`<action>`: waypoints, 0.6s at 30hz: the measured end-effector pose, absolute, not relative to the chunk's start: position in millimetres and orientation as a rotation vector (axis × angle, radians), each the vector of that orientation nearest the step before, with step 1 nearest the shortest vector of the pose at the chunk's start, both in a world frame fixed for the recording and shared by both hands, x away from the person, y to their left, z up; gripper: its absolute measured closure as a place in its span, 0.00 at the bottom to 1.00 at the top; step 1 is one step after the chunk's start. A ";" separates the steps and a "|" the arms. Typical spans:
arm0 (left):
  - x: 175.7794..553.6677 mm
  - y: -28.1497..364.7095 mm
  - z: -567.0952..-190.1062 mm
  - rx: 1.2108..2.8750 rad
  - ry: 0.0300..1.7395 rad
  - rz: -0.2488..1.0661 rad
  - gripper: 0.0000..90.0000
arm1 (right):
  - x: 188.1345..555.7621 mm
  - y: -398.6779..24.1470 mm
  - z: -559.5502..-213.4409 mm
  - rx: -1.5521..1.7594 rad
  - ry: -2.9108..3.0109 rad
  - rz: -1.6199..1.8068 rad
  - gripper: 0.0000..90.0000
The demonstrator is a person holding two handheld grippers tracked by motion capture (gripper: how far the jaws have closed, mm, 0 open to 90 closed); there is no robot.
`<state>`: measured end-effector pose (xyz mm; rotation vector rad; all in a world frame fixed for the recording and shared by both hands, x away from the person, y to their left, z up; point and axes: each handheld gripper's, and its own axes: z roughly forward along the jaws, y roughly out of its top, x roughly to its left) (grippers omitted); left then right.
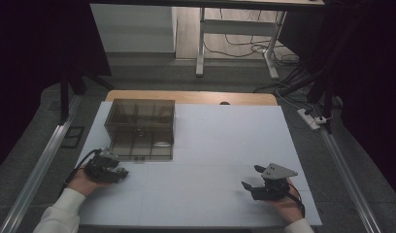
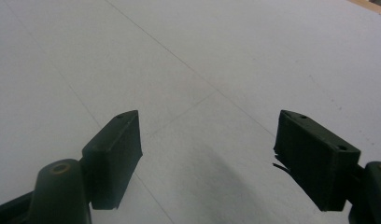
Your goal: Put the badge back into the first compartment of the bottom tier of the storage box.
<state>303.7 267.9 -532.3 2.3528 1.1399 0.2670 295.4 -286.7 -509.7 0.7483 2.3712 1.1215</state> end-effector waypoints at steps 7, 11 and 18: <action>302.0 266.0 -531.2 2.366 1.120 0.274 0.58 | 295.5 -286.7 -509.8 0.747 2.371 1.120 0.25; 301.8 265.9 -531.4 2.364 1.117 0.279 0.58 | 295.5 -286.7 -509.9 0.747 2.372 1.116 0.25; 301.8 267.2 -531.7 2.357 1.113 0.272 0.58 | 295.7 -286.6 -510.3 0.748 2.375 1.110 0.25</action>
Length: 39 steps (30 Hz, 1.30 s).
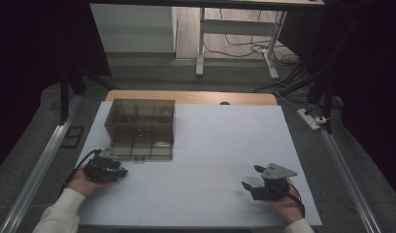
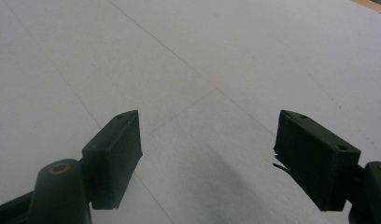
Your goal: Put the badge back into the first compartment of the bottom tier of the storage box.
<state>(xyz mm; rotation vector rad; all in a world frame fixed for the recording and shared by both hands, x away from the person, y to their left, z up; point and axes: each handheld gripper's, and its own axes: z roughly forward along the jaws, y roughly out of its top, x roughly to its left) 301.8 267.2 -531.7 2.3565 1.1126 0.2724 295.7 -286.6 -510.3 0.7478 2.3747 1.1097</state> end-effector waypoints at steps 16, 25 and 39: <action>301.2 268.1 -530.0 2.353 1.096 0.280 0.58 | 296.0 -286.4 -511.1 0.746 2.374 1.099 0.25; 300.6 270.6 -526.8 2.321 1.092 0.294 0.58 | 295.8 -286.4 -510.9 0.744 2.377 1.094 0.25; 295.3 273.6 -509.5 2.201 1.051 0.342 0.58 | 296.8 -286.2 -511.8 0.747 2.375 1.091 0.25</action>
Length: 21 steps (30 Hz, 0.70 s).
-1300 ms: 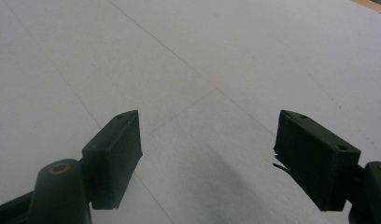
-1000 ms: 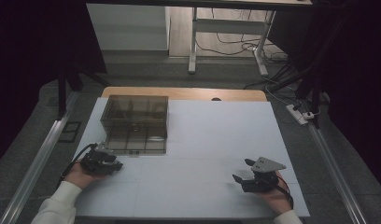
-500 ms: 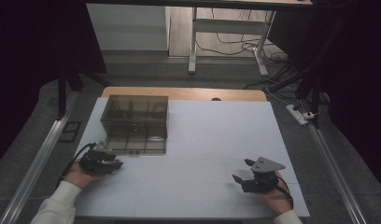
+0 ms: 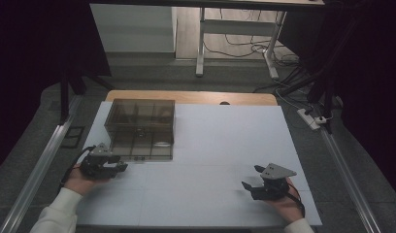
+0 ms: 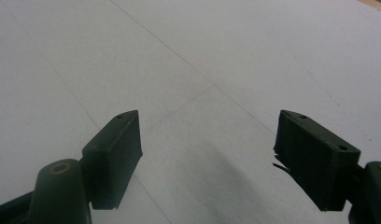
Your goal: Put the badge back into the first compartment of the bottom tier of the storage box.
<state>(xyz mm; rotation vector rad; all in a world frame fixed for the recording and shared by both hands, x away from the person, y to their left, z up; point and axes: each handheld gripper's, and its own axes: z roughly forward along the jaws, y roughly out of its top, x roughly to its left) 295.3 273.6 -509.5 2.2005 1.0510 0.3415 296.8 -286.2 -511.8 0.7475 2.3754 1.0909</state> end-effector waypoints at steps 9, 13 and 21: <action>293.7 276.7 -502.0 2.137 1.056 0.362 0.58 | 296.4 -286.2 -511.5 0.750 2.372 1.091 0.25; 293.6 277.4 -497.5 2.117 1.054 0.379 0.58 | 296.7 -286.3 -511.6 0.752 2.372 1.091 0.25; 296.6 276.2 -485.6 2.083 1.042 0.430 0.58 | 297.6 -287.5 -511.2 0.762 2.365 1.095 0.25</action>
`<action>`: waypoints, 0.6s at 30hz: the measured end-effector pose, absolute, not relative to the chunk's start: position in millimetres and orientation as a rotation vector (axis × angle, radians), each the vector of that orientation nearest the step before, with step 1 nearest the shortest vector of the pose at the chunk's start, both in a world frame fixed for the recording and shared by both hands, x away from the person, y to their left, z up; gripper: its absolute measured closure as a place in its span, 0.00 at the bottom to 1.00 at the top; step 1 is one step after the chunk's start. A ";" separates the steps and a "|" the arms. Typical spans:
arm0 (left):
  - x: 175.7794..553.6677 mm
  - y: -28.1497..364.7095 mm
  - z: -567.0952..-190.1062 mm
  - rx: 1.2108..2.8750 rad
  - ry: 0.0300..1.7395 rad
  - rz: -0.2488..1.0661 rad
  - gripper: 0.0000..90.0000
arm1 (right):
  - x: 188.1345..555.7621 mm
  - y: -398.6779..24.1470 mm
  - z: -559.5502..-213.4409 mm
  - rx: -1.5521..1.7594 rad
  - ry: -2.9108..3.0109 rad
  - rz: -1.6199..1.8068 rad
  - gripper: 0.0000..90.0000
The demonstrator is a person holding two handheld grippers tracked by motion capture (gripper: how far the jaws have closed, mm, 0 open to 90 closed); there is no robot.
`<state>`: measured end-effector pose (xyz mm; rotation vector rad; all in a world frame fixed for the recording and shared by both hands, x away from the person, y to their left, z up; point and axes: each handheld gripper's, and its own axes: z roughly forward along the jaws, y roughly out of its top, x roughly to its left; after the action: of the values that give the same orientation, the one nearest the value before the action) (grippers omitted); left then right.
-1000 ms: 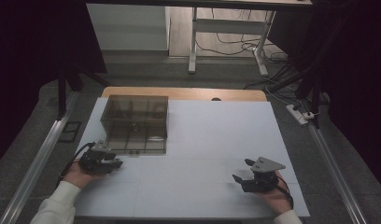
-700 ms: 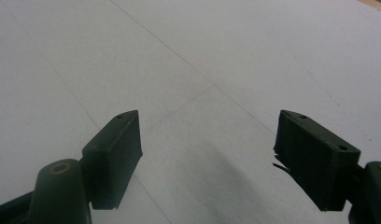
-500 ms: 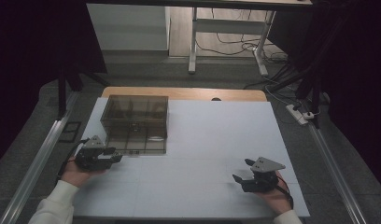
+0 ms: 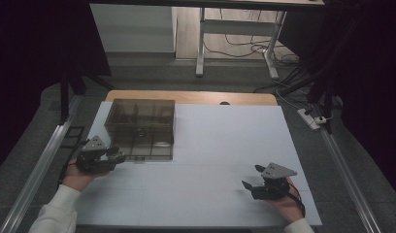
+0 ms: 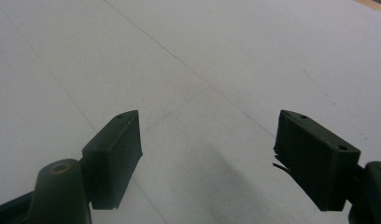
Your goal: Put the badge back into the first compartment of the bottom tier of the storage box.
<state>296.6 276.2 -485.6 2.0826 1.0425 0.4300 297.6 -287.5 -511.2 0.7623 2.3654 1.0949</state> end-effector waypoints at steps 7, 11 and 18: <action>305.8 278.9 -477.8 2.057 1.066 0.452 0.58 | 297.7 -286.3 -512.2 0.765 2.373 1.082 0.25; 310.4 279.8 -474.2 2.047 1.073 0.459 0.58 | 297.7 -286.2 -512.4 0.765 2.374 1.082 0.25; 318.1 281.4 -477.5 2.053 1.110 0.480 0.58 | 298.3 -286.2 -512.7 0.764 2.378 1.082 0.25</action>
<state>318.1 281.4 -477.5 2.0525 1.1104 0.4797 298.3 -286.2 -512.7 0.7638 2.3775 1.0822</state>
